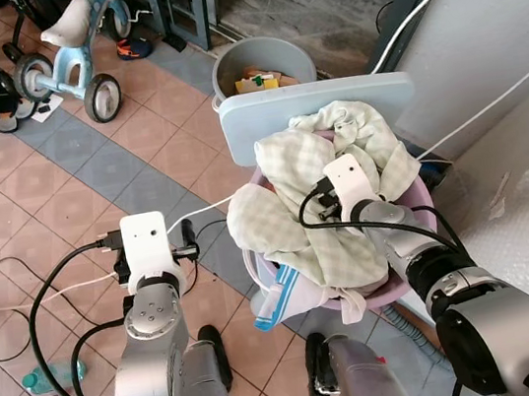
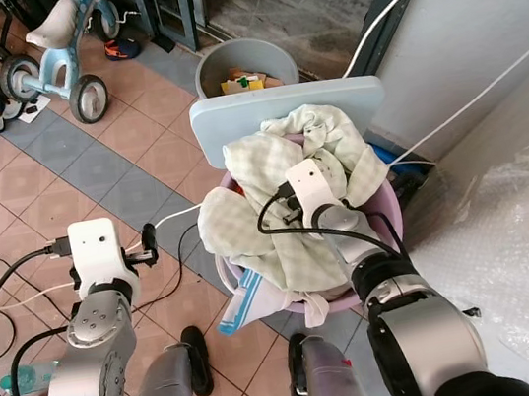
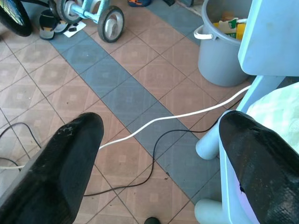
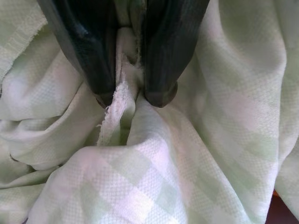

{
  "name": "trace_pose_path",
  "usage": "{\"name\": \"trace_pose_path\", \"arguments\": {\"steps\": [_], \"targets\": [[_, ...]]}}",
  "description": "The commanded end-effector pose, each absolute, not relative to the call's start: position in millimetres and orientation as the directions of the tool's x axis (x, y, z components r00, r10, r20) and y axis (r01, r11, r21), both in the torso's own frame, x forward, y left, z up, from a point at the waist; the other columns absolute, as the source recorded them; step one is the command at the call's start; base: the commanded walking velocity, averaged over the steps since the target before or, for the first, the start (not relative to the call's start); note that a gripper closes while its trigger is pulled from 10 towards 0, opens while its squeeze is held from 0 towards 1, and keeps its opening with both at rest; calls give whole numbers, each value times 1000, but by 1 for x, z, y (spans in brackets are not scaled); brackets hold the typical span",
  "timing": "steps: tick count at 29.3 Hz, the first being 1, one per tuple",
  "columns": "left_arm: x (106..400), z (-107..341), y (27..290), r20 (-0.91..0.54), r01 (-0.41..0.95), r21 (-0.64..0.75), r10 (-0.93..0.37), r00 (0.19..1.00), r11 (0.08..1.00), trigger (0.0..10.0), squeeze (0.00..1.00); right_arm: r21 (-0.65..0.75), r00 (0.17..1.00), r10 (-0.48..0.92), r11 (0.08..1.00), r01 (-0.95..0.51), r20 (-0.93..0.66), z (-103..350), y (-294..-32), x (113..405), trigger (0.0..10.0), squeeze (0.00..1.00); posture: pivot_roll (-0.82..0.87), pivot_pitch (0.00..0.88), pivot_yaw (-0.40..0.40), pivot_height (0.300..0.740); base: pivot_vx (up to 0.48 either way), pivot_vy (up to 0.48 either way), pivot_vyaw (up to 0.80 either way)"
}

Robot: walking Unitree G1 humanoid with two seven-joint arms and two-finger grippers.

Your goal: Clothes washing

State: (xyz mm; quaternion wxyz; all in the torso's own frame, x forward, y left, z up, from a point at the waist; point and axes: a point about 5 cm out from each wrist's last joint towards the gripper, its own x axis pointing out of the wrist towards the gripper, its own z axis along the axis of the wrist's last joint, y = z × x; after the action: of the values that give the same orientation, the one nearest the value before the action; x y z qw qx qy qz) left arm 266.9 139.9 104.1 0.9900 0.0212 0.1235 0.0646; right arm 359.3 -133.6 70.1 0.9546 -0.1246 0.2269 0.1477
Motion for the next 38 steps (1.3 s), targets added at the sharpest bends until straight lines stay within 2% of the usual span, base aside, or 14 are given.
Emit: {"name": "trace_pose_path", "arguments": {"steps": [1,16,20,25,27,30,38], "targets": [[265,99,141,-256,-138,57,148,955,989,10000,0,-120,842,238,935,-333,-484,66,-133,357,0,0,73,211,-95,740,0,0,0],[268,100,139,-242,-144,51,152,958,988,10000,0,-66,829,278,934,-352,-485,65,-128,356,0,0,72,217,-100,740,0,0,0],[272,101,137,-247,-145,17,145,958,989,10000,0,-37,877,285,945,-324,-386,80,-126,363,0,0,60,201,-95,740,0,0,0],[278,105,132,-213,-118,27,121,970,993,10000,0,-8,943,300,953,-304,-142,107,-125,365,0,0,47,168,-70,740,0,0,0],[281,106,128,-190,-85,22,88,978,996,10000,0,18,954,297,954,-298,40,128,-126,355,0,0,24,141,-40,740,0,0,0],[283,106,123,-178,-63,42,70,982,997,10000,0,24,956,257,964,-263,145,141,-130,339,0,0,14,116,-16,740,0,0,0],[293,107,123,-160,-32,56,40,986,998,10000,0,2,952,178,983,-184,247,157,-142,304,0,0,10,78,18,740,0,0,0]]}}
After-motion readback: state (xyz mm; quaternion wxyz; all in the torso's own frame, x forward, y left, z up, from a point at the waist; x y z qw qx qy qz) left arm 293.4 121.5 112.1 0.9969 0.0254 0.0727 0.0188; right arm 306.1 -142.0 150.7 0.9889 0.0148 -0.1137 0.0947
